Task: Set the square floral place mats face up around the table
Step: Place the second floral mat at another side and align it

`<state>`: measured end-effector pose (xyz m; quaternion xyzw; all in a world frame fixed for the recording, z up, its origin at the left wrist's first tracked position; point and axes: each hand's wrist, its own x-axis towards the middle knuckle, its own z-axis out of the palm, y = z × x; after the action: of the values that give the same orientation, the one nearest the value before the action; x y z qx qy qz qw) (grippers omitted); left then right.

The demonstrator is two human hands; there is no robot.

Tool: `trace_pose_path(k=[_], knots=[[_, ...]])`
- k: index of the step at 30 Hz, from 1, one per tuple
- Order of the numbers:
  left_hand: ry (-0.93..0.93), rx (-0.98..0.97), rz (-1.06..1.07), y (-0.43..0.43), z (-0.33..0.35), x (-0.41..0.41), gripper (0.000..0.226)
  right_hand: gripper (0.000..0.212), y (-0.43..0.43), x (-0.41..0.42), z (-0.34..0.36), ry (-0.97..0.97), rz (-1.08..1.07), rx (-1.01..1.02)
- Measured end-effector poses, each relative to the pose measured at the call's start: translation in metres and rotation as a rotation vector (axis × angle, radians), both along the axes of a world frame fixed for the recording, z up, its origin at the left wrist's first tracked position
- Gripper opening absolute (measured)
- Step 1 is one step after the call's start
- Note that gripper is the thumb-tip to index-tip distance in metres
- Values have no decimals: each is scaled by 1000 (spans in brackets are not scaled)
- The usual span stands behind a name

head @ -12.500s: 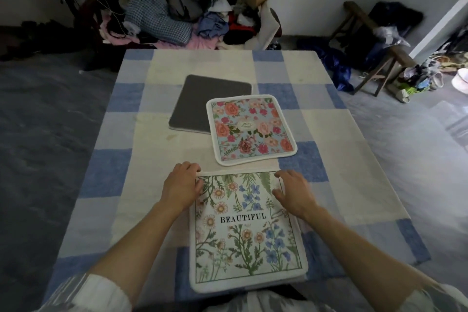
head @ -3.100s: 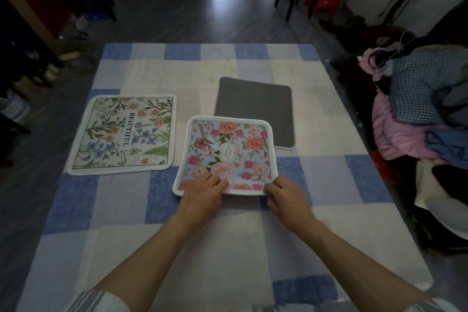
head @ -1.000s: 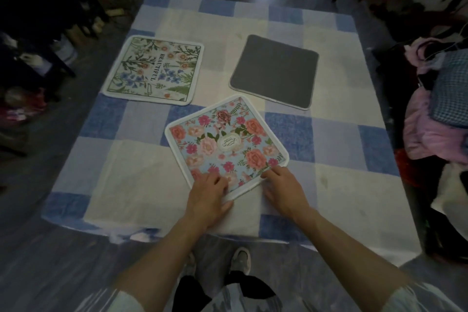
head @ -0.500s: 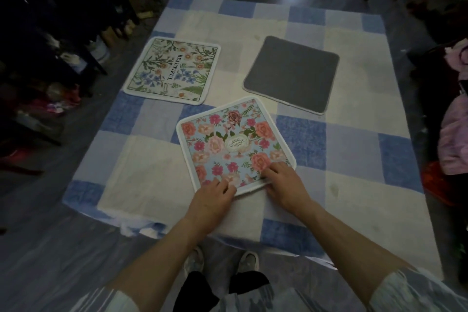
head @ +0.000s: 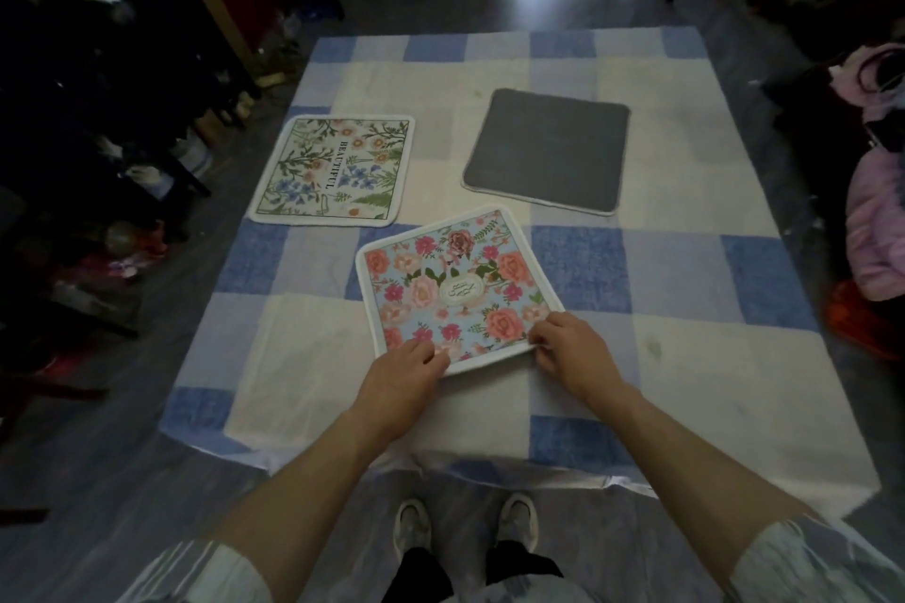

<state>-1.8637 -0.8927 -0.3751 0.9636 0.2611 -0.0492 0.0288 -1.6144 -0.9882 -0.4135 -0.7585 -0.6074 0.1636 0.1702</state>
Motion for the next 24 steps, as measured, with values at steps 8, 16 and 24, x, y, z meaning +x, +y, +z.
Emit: trace_pose_path(k=[8, 16, 24], knots=[[73, -23, -104, 18, -13, -28, 30, 10, -30, -46, 1, -28, -83, -54], [69, -46, -158, 44, -19, -54, 26, 10, -41, -101, 1, -116, -87, -108], [-39, -55, -68, 84, -21, -86, 25, 24, -40, -124, -2, -177, 2, -68]])
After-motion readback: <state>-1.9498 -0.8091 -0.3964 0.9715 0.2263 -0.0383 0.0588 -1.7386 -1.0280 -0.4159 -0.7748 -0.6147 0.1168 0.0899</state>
